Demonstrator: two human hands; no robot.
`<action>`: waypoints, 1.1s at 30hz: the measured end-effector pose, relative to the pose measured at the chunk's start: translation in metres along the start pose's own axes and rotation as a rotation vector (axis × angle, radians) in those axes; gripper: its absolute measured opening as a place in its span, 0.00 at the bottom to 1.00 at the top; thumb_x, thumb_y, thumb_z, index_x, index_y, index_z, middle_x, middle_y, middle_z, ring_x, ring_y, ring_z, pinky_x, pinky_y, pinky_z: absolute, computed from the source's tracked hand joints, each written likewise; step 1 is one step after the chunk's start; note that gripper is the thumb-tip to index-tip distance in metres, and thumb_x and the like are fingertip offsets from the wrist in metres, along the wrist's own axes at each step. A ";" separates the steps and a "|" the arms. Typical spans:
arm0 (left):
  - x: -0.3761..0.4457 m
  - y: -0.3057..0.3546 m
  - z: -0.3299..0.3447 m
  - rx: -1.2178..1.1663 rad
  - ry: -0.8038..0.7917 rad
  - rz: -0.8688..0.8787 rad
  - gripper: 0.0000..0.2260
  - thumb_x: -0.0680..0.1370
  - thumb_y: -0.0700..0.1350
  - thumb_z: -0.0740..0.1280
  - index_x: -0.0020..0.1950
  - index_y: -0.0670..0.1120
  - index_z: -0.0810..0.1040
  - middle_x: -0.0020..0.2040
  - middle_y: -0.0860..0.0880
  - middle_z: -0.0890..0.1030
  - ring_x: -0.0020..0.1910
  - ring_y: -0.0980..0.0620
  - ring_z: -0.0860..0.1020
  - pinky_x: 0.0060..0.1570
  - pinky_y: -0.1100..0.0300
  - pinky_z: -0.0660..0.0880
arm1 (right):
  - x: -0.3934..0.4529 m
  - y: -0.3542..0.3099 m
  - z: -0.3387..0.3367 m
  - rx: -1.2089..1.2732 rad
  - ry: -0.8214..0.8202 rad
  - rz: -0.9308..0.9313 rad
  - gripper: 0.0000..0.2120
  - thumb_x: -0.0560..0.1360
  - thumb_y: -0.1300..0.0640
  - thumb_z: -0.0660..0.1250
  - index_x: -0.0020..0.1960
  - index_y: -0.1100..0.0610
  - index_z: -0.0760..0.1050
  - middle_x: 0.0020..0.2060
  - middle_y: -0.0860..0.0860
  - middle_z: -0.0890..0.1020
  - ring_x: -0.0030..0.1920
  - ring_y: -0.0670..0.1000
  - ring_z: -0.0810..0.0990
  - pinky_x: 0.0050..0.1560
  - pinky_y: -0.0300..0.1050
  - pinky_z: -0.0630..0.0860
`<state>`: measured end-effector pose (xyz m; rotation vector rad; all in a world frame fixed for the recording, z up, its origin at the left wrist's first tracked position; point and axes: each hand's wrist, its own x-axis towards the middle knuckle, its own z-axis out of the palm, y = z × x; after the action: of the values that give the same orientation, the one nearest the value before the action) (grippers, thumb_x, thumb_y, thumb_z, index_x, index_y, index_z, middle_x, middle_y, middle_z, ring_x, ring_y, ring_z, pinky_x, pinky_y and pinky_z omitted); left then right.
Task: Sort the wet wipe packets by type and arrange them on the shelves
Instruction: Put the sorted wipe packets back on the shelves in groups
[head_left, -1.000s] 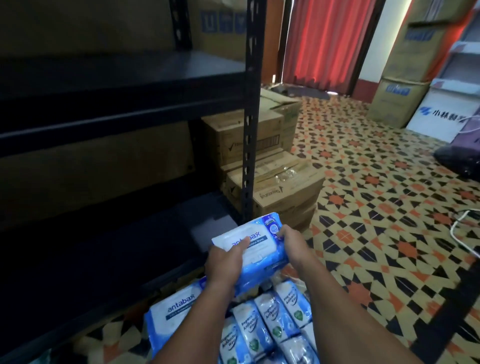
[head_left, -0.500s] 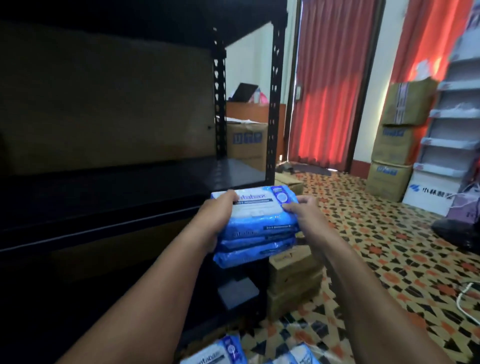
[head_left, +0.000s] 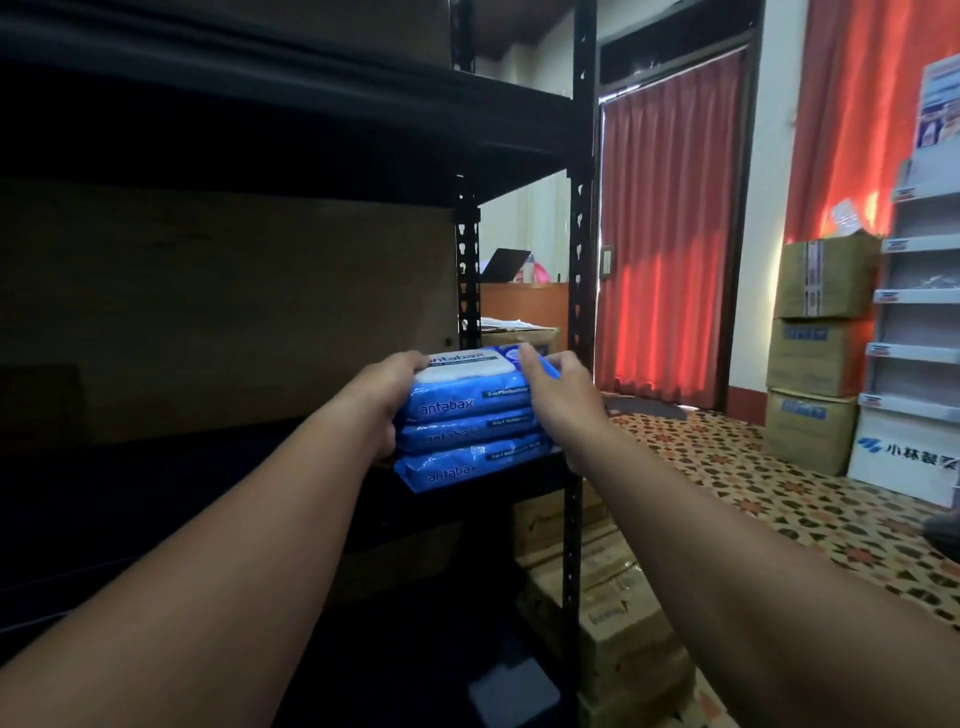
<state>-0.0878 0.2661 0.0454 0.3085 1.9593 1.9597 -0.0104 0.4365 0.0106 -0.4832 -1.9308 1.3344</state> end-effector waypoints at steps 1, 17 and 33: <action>0.004 -0.001 -0.003 0.001 0.009 -0.011 0.14 0.80 0.52 0.64 0.59 0.46 0.80 0.41 0.43 0.86 0.33 0.44 0.85 0.31 0.50 0.80 | 0.001 0.004 0.005 0.010 -0.042 0.018 0.27 0.74 0.28 0.61 0.56 0.49 0.73 0.52 0.50 0.81 0.51 0.53 0.81 0.56 0.59 0.79; -0.014 -0.088 -0.018 1.006 0.302 0.891 0.32 0.74 0.58 0.73 0.75 0.63 0.65 0.78 0.52 0.50 0.75 0.47 0.52 0.65 0.46 0.73 | -0.035 0.067 0.014 -0.401 -0.229 -0.341 0.38 0.77 0.44 0.70 0.74 0.24 0.49 0.77 0.43 0.46 0.75 0.58 0.62 0.72 0.59 0.69; 0.062 -0.080 -0.015 1.159 0.349 0.764 0.28 0.80 0.55 0.68 0.77 0.61 0.59 0.78 0.51 0.53 0.74 0.43 0.52 0.58 0.50 0.75 | 0.020 0.067 0.058 -0.435 -0.205 -0.206 0.34 0.80 0.51 0.67 0.77 0.30 0.52 0.75 0.52 0.57 0.70 0.56 0.68 0.66 0.56 0.75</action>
<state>-0.1429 0.2757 -0.0401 1.1840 3.3938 0.9008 -0.0726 0.4386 -0.0547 -0.3487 -2.3834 0.8587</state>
